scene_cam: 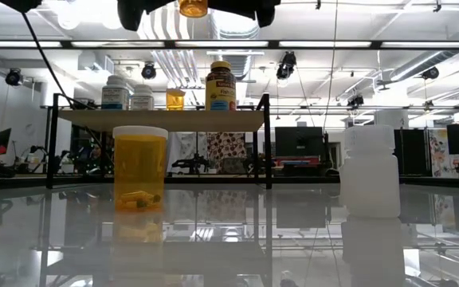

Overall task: Pick and place medicine bottles onto shelf by color
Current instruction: Put the orange pill bottle on the shelf

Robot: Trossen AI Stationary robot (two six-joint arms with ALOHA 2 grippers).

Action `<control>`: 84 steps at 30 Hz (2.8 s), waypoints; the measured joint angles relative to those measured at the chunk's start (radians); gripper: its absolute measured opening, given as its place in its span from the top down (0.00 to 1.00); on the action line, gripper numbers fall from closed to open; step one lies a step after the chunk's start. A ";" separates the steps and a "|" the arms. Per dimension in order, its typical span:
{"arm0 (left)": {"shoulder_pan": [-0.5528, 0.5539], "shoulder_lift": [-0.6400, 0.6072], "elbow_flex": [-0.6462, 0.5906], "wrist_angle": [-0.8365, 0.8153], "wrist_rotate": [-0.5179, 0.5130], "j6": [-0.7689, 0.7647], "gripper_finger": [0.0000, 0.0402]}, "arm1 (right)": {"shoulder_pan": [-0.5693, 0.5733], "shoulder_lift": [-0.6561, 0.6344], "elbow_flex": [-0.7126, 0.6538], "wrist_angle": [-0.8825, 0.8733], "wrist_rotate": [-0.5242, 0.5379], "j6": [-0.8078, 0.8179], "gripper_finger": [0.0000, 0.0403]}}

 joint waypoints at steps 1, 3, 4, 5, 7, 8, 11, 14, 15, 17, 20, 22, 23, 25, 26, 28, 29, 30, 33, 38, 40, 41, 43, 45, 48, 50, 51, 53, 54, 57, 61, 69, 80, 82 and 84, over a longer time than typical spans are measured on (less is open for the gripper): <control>0.001 0.000 0.000 0.009 0.001 0.000 0.66 | -0.001 0.002 0.000 0.001 0.000 -0.001 0.42; 0.005 0.000 0.000 0.022 0.002 0.001 0.66 | -0.004 0.009 0.000 0.009 0.000 -0.010 0.42; 0.007 0.000 0.000 0.022 0.002 0.001 0.66 | -0.004 0.011 0.000 0.011 0.000 -0.015 0.42; 0.009 0.000 0.000 0.022 0.002 0.002 0.66 | -0.004 0.015 -0.001 0.019 0.000 -0.020 0.42; 0.016 0.000 0.000 0.025 0.003 0.001 0.66 | -0.004 0.020 -0.001 0.045 0.000 -0.034 0.42; 0.019 0.000 0.000 0.026 0.005 0.001 0.66 | -0.004 0.022 -0.001 0.051 0.004 -0.040 0.42; 0.022 0.000 0.000 0.025 0.006 0.002 0.66 | -0.006 0.024 -0.001 0.056 0.003 -0.050 0.43; 0.022 0.000 0.000 0.025 0.006 0.023 0.66 | -0.009 0.024 -0.001 0.059 0.003 -0.051 0.45; 0.022 0.000 0.001 0.024 0.006 0.027 0.66 | -0.011 0.024 -0.001 0.059 0.002 -0.050 0.46; 0.023 0.000 0.001 0.022 0.006 0.027 0.66 | -0.013 0.024 -0.001 0.059 0.001 -0.045 0.50; 0.025 0.001 0.001 0.021 0.005 0.029 0.66 | -0.014 0.024 -0.001 0.058 0.001 -0.041 0.56; 0.025 0.001 0.001 0.021 0.005 0.031 0.65 | -0.014 0.024 -0.001 0.058 0.002 -0.037 0.59; 0.025 0.001 0.001 0.021 0.005 0.031 0.64 | -0.014 0.024 -0.001 0.058 0.001 -0.036 0.61; 0.025 0.001 0.001 0.021 0.004 0.031 0.62 | -0.014 0.024 -0.001 0.057 0.000 -0.036 0.62; 0.025 0.001 0.001 0.021 0.003 0.031 0.60 | -0.014 0.024 -0.001 0.056 0.000 -0.035 0.62; 0.025 0.001 0.001 0.021 0.002 0.031 0.55 | -0.014 0.024 -0.001 0.055 0.000 -0.027 0.61; 0.026 0.001 0.001 0.021 0.002 0.030 0.52 | -0.014 0.024 -0.001 0.056 0.000 -0.026 0.61; 0.026 0.001 0.001 0.021 0.002 0.029 0.49 | -0.014 0.024 -0.001 0.055 0.000 -0.028 0.60; 0.026 0.001 0.001 0.017 0.001 0.045 0.42 | -0.014 0.024 -0.001 0.051 -0.002 -0.020 0.60; 0.026 -0.036 0.001 -0.062 -0.027 0.077 0.36 | -0.026 0.024 -0.001 0.045 -0.003 0.021 0.59; 0.026 -0.057 0.001 -0.119 -0.057 0.080 0.35 | -0.040 0.024 -0.001 0.036 0.001 0.051 0.59; 0.026 -0.071 0.001 -0.159 -0.078 0.080 0.35 | -0.048 0.024 -0.001 0.030 0.005 0.068 0.59; 0.026 -0.103 0.001 -0.234 -0.105 0.079 0.35 | -0.066 0.024 -0.001 0.014 0.028 0.100 0.59; 0.026 -0.136 0.001 -0.303 -0.133 0.074 0.34 | -0.088 0.025 -0.001 -0.010 0.064 0.138 0.59; 0.026 -0.177 0.000 -0.369 -0.172 0.073 0.34 | -0.124 0.052 -0.001 -0.024 0.122 0.175 0.59; 0.026 -0.196 0.000 -0.387 -0.189 0.072 0.34 | -0.149 0.079 -0.002 -0.025 0.141 0.200 0.59; 0.026 -0.202 0.000 -0.393 -0.193 0.074 0.34 | -0.162 0.094 -0.002 -0.027 0.152 0.212 0.59; 0.026 -0.209 0.000 -0.406 -0.210 0.076 0.34 | -0.190 0.120 0.000 -0.026 0.179 0.241 0.59; 0.026 -0.209 0.000 -0.410 -0.215 0.077 0.34 | -0.203 0.132 0.004 -0.026 0.189 0.250 0.59; 0.026 -0.208 -0.001 -0.413 -0.242 0.083 0.34 | -0.234 0.163 0.023 -0.028 0.197 0.252 0.59; 0.027 -0.207 -0.001 -0.428 -0.271 0.083 0.34 | -0.254 0.193 0.058 -0.041 0.204 0.250 0.59; 0.028 -0.207 -0.002 -0.429 -0.288 0.099 0.35 | -0.274 0.232 0.109 -0.093 0.214 0.233 0.59; 0.040 -0.207 -0.002 -0.428 -0.289 0.109 0.35 | -0.282 0.239 0.114 -0.145 0.240 0.233 0.59; 0.044 -0.207 -0.002 -0.428 -0.289 0.108 0.35 | -0.282 0.239 0.114 -0.153 0.239 0.233 0.59; 0.045 -0.207 -0.002 -0.428 -0.289 0.108 0.35 | -0.282 0.239 0.114 -0.161 0.239 0.232 0.59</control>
